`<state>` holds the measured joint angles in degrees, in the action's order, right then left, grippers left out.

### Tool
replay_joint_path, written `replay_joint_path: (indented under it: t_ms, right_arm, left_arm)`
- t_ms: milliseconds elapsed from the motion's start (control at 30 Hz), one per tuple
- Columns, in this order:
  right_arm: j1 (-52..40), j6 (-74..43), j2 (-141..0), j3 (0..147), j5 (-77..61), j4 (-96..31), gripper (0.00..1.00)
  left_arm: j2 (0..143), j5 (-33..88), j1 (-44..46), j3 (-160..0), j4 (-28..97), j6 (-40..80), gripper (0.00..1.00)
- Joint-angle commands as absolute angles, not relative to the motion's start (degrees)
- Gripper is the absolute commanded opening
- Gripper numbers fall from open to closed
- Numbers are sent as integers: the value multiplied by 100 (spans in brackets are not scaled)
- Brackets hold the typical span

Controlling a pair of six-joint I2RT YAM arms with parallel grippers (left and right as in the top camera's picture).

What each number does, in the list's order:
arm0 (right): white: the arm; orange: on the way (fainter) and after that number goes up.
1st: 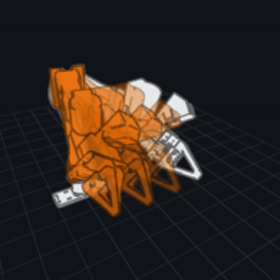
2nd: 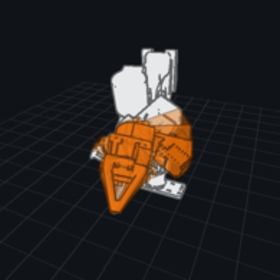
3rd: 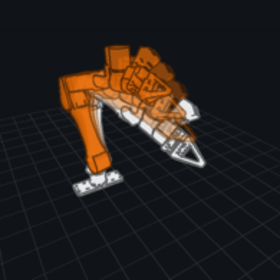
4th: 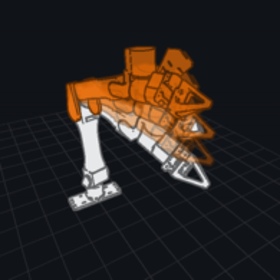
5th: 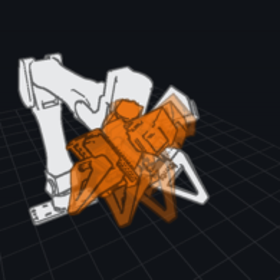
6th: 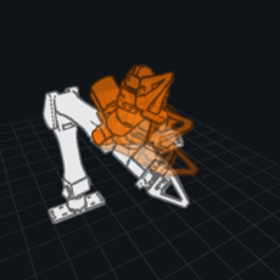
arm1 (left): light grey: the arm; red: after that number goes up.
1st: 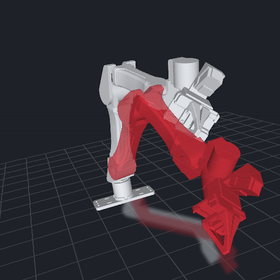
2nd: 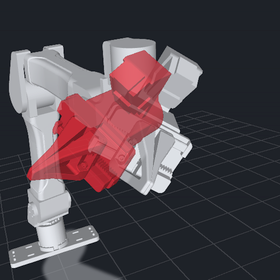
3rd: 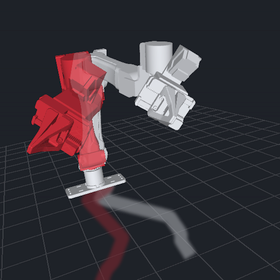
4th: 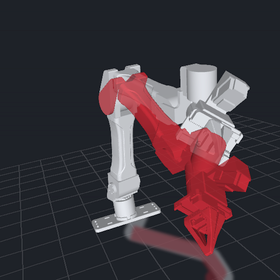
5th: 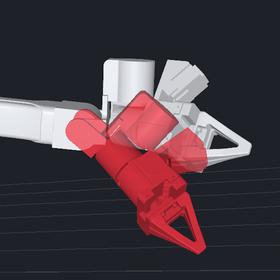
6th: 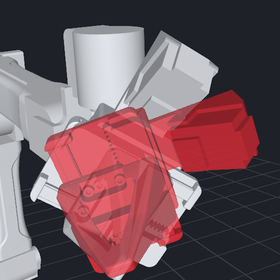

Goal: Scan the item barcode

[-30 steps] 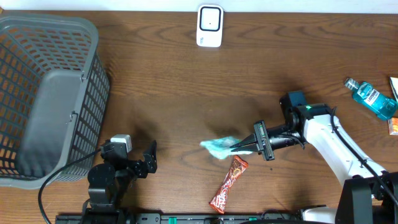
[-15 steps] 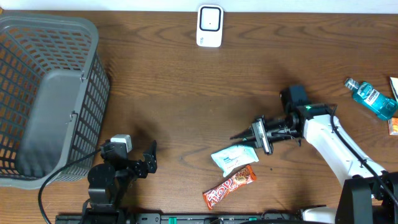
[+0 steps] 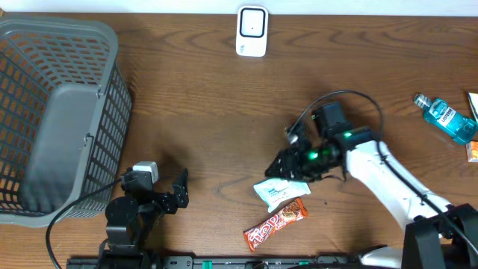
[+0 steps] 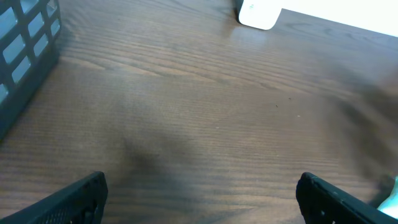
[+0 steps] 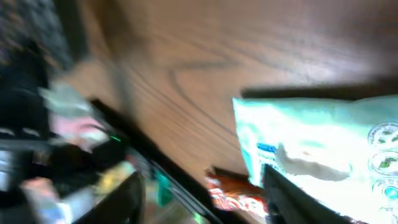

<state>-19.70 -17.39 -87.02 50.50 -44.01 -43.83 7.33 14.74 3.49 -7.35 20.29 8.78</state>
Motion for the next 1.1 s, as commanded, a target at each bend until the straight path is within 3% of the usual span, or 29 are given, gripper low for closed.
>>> replay_joint_path:
  t_ms: [0,100,233,267,367,400,433,500,600,700,967,1067]
  right_arm:
    - [-2469,-1518,-8628,5063,-2939,-4663,36]
    - [-2816,-2432,-8508,5063,-1870,-4952,34]
    - [-3118,-4261,-8274,5061,-1081,-5306,38]
    - [-3151,-4609,-8259,5061,-1083,-5339,42]
    - [-3232,-5415,-8278,5015,-976,-5229,77]
    - [-3256,-5601,-8278,4978,-856,-5144,84]
    - [-3277,-5819,-8287,4925,-698,-5048,85]
    - [-3315,-6202,-8324,4788,-552,-4880,83]
    - [-3323,-6705,-8364,4508,-600,-4622,68]
    - [-3323,-6921,-8364,4313,-878,-4375,59]
    - [-3323,-7483,-8370,4003,-609,-4077,63]
    - [-3347,-7673,-8370,3758,-611,-3782,55]
  left_arm:
    - [709,1500,368,-696,2099,884,96]
    - [709,1500,366,-696,2099,884,96]
    - [709,1500,368,-696,2099,884,97]
    - [709,1500,368,-696,2099,884,96]
    - [709,1500,366,-696,2099,884,96]
    - [709,1500,366,-698,2099,884,96]
    - [709,1500,368,-696,2099,884,96]
    - [709,1500,368,-696,2099,884,96]
    - [709,1500,366,-698,2099,884,96]
    - [709,1500,366,-696,2099,884,96]
    - [709,1500,366,-696,2099,884,96]
    - [709,1500,366,-696,2099,884,96]
